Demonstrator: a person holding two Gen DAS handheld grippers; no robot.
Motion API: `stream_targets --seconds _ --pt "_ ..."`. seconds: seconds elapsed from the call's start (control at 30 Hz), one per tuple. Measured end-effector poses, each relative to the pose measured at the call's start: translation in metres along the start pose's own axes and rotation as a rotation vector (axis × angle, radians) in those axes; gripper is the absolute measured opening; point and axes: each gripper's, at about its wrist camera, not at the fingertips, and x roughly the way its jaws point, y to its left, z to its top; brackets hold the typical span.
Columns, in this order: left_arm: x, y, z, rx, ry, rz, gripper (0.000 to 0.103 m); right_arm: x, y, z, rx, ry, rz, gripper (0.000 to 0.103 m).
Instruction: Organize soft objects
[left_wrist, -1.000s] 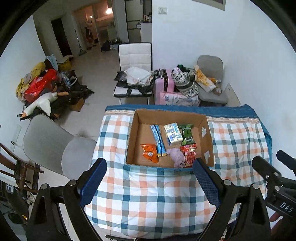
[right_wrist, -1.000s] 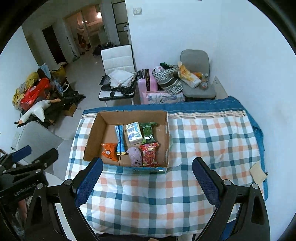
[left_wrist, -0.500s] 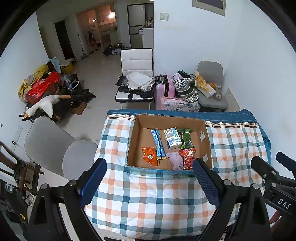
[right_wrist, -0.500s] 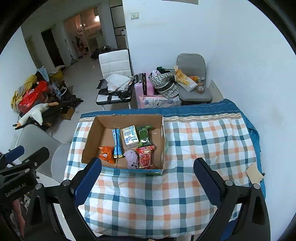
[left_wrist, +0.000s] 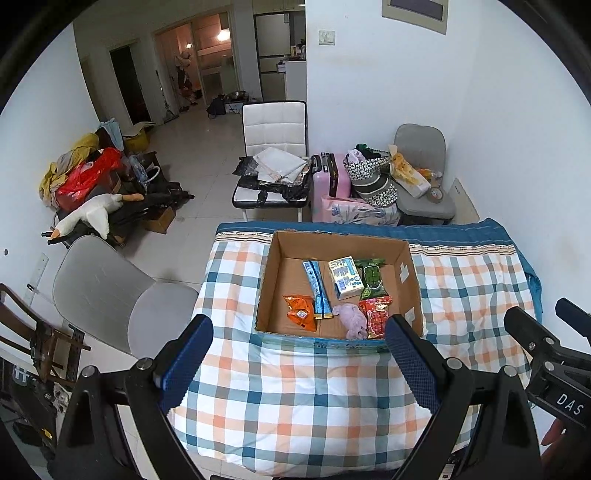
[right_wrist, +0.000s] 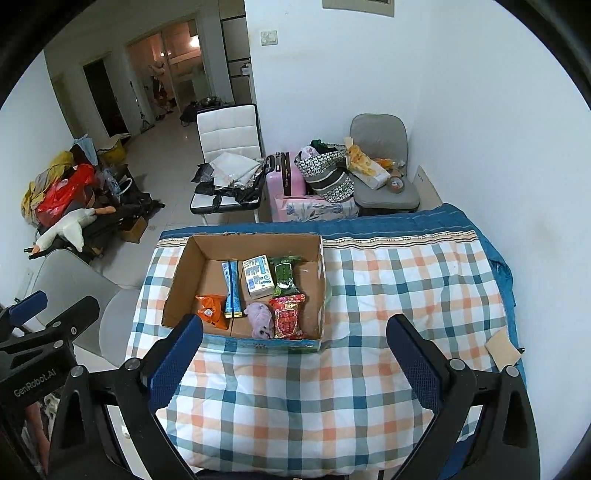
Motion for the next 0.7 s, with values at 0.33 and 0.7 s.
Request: stream_targets --seconds 0.33,0.7 --pt "-0.0019 -0.0017 0.0005 0.002 0.0 -0.002 0.095 -0.0027 -0.0002 0.0009 0.0 -0.003 0.0 0.101" --pt "-0.0038 -0.0033 -0.0006 0.002 0.006 -0.002 0.095 -0.0085 -0.004 0.0063 0.0 -0.007 0.0 0.101"
